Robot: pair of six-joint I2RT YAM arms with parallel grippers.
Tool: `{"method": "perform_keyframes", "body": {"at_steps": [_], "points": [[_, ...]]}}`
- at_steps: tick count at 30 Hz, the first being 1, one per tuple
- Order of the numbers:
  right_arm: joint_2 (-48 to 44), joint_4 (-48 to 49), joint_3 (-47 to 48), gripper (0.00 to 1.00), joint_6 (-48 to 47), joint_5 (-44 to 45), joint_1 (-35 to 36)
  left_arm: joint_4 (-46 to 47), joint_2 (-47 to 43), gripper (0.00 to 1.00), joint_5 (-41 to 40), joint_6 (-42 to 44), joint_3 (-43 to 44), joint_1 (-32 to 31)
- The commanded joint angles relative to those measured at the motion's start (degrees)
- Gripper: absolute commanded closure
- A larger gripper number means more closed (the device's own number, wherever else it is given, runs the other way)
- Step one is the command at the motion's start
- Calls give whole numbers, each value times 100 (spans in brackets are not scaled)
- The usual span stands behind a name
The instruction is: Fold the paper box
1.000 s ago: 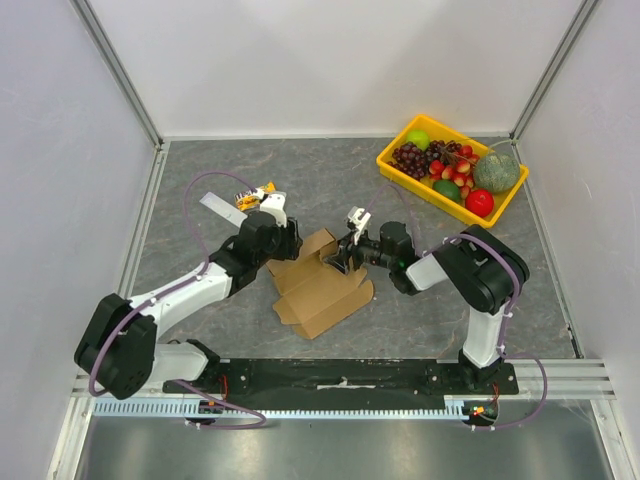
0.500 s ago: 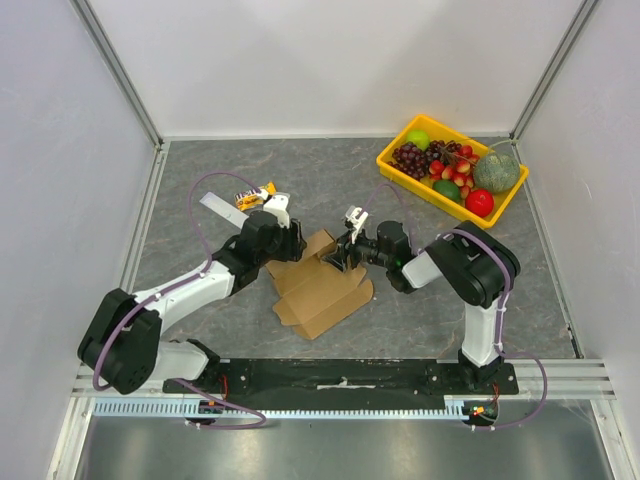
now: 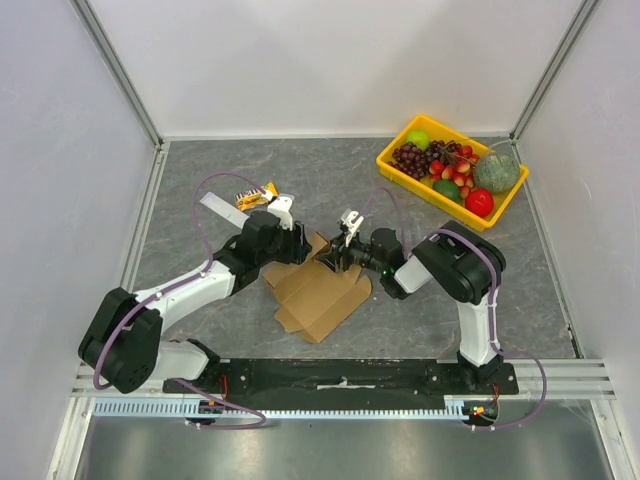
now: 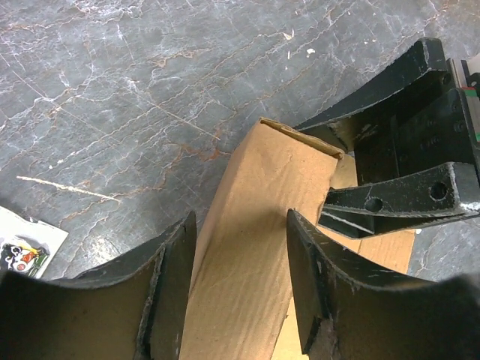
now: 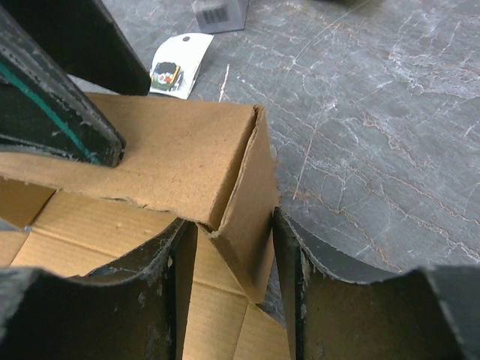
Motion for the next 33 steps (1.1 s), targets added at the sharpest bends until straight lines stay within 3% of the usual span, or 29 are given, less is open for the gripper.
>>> {"method": "perform_keyframes", "body": {"at_steps": [1, 15, 30, 33], "points": [[220, 987, 107, 50, 194, 398, 69, 217, 19, 43, 195, -72, -7, 12], [493, 1832, -25, 58, 247, 1408, 359, 296, -69, 44, 450, -230, -174, 12], [449, 1683, -7, 73, 159, 2059, 535, 445, -148, 45, 635, -344, -385, -58], [423, 1630, 2, 79, 107, 2129, 561, 454, -139, 45, 644, -362, -411, -58]]}}
